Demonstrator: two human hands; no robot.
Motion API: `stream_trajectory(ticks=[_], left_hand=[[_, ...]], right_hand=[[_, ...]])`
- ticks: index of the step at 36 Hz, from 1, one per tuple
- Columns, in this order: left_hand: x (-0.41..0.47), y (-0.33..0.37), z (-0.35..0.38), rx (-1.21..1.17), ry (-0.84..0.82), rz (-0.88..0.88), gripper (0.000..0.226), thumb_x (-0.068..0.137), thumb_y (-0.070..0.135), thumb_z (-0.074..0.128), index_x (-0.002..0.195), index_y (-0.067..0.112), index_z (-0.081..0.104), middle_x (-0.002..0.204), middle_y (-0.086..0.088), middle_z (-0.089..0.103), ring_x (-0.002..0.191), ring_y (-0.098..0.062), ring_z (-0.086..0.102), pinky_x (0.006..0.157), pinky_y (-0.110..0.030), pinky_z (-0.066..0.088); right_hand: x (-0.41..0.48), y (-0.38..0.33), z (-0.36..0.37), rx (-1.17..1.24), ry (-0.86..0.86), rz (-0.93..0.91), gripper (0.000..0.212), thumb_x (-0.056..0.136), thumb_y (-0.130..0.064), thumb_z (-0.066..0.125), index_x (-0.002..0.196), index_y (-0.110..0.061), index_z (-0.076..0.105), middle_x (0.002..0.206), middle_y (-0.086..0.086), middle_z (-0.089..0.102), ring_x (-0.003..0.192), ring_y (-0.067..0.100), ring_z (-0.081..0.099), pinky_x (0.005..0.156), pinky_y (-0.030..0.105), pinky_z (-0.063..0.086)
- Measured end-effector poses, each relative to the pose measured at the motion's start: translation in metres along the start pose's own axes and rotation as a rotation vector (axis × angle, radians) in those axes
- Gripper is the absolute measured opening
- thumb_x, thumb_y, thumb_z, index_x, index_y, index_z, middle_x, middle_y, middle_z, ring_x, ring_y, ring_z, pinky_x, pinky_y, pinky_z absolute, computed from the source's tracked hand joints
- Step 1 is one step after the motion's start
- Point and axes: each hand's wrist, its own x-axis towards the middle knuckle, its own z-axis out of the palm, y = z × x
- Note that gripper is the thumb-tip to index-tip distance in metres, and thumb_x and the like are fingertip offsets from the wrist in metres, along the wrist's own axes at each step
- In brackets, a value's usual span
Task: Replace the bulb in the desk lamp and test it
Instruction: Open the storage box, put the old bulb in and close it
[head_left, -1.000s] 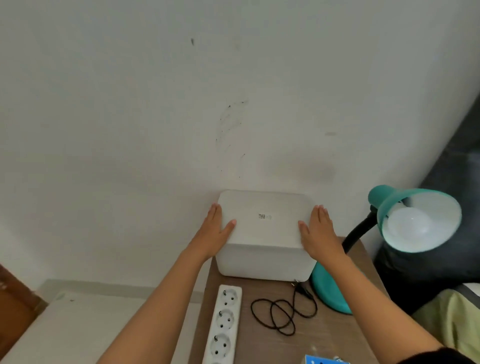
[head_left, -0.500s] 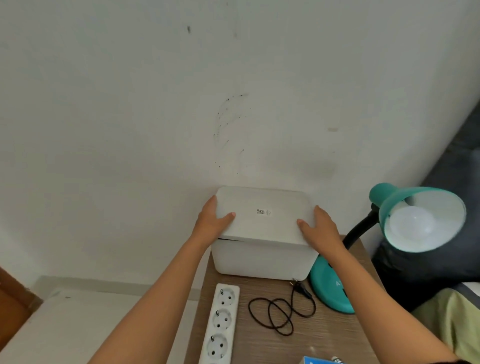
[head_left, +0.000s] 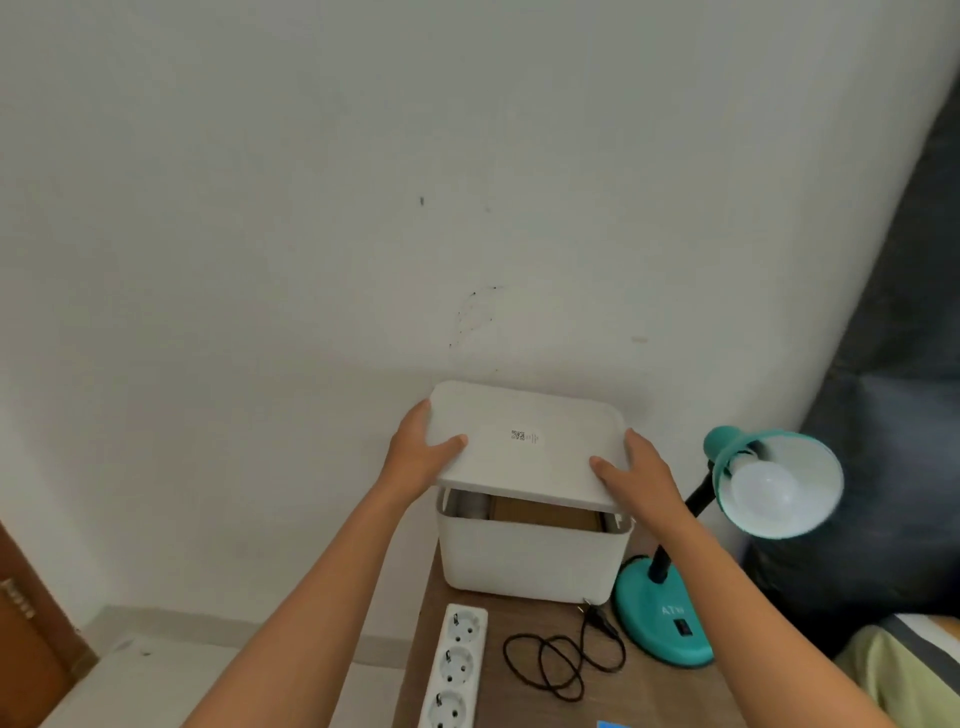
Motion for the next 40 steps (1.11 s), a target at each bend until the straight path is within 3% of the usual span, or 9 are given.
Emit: stream_trajectory(ticks=[2, 5, 14, 17, 21, 25, 30, 35, 40], left_hand=[[-0.017, 0.011, -0.009, 0.001, 0.011, 0.005, 0.065, 0.086, 0.021, 0.064, 0.141, 0.010, 0.032, 0.145, -0.005, 0.036, 0.125, -0.017, 0.038, 0.098, -0.027, 0.033], [-0.051, 0.025, -0.019, -0.012, 0.028, 0.036, 0.064, 0.087, 0.021, 0.064, 0.141, 0.010, 0.033, 0.143, -0.005, 0.038, 0.118, -0.013, 0.039, 0.094, -0.024, 0.032], [-0.169, 0.046, -0.027, -0.069, 0.026, 0.091, 0.069, 0.087, 0.022, 0.065, 0.144, 0.012, 0.028, 0.146, -0.004, 0.035, 0.126, -0.016, 0.038, 0.093, -0.023, 0.031], [-0.214, 0.040, -0.021, -0.090, 0.011, 0.082, 0.067, 0.087, 0.019, 0.064, 0.143, 0.011, 0.030, 0.144, -0.004, 0.038, 0.114, -0.008, 0.039, 0.090, -0.021, 0.032], [-0.273, 0.019, -0.004, -0.100, -0.021, 0.036, 0.068, 0.087, 0.019, 0.064, 0.143, 0.008, 0.028, 0.144, -0.007, 0.036, 0.126, -0.019, 0.039, 0.094, -0.022, 0.031], [-0.324, -0.007, 0.013, -0.097, -0.078, -0.002, 0.061, 0.087, 0.018, 0.064, 0.139, 0.008, 0.035, 0.138, -0.008, 0.043, 0.116, -0.015, 0.044, 0.093, -0.025, 0.036], [-0.369, -0.040, 0.033, -0.024, -0.151, -0.091, 0.071, 0.088, 0.026, 0.063, 0.145, 0.008, 0.025, 0.151, -0.007, 0.028, 0.136, -0.022, 0.030, 0.110, -0.033, 0.026], [-0.396, -0.064, 0.046, -0.012, -0.196, -0.115, 0.069, 0.089, 0.025, 0.062, 0.145, 0.009, 0.024, 0.149, -0.005, 0.029, 0.134, -0.019, 0.030, 0.099, -0.020, 0.024], [-0.406, -0.084, 0.050, -0.020, -0.218, -0.173, 0.070, 0.088, 0.023, 0.062, 0.145, 0.008, 0.024, 0.149, -0.007, 0.028, 0.134, -0.022, 0.030, 0.106, -0.030, 0.027]], right_hand=[[-0.016, -0.010, -0.010, -0.004, 0.007, -0.028, 0.055, 0.090, -0.027, 0.056, 0.136, -0.003, 0.035, 0.141, 0.014, 0.039, 0.125, 0.026, 0.041, 0.092, 0.026, 0.030], [-0.048, -0.019, -0.025, 0.002, 0.018, -0.065, 0.048, 0.090, -0.026, 0.056, 0.129, -0.005, 0.040, 0.135, 0.014, 0.044, 0.111, 0.020, 0.044, 0.087, 0.023, 0.031], [-0.169, -0.007, -0.060, -0.025, 0.113, -0.048, 0.059, 0.086, -0.028, 0.061, 0.135, -0.004, 0.037, 0.140, 0.016, 0.041, 0.127, 0.030, 0.041, 0.101, 0.035, 0.034], [-0.210, 0.009, -0.066, -0.047, 0.139, -0.015, 0.050, 0.082, -0.029, 0.066, 0.121, -0.004, 0.047, 0.127, 0.016, 0.052, 0.114, 0.030, 0.049, 0.085, 0.033, 0.038], [-0.264, 0.036, -0.072, -0.063, 0.157, 0.007, 0.049, 0.077, -0.027, 0.070, 0.117, -0.004, 0.053, 0.120, 0.014, 0.056, 0.109, 0.030, 0.052, 0.081, 0.031, 0.039], [-0.312, 0.066, -0.070, -0.053, 0.123, 0.059, 0.045, 0.075, -0.025, 0.072, 0.113, -0.008, 0.054, 0.117, 0.011, 0.058, 0.097, 0.023, 0.051, 0.063, 0.023, 0.036], [-0.357, 0.102, -0.060, -0.098, 0.100, 0.171, 0.070, 0.077, -0.029, 0.073, 0.135, -0.009, 0.040, 0.139, 0.012, 0.046, 0.124, 0.028, 0.045, 0.096, 0.035, 0.038], [-0.374, 0.128, -0.052, -0.136, 0.043, 0.260, 0.075, 0.072, -0.030, 0.076, 0.134, -0.006, 0.041, 0.140, 0.014, 0.045, 0.126, 0.030, 0.043, 0.100, 0.039, 0.037], [-0.377, 0.144, -0.039, -0.165, 0.016, 0.316, 0.084, 0.069, -0.032, 0.078, 0.138, -0.009, 0.038, 0.141, 0.010, 0.045, 0.126, 0.027, 0.044, 0.098, 0.036, 0.038]])
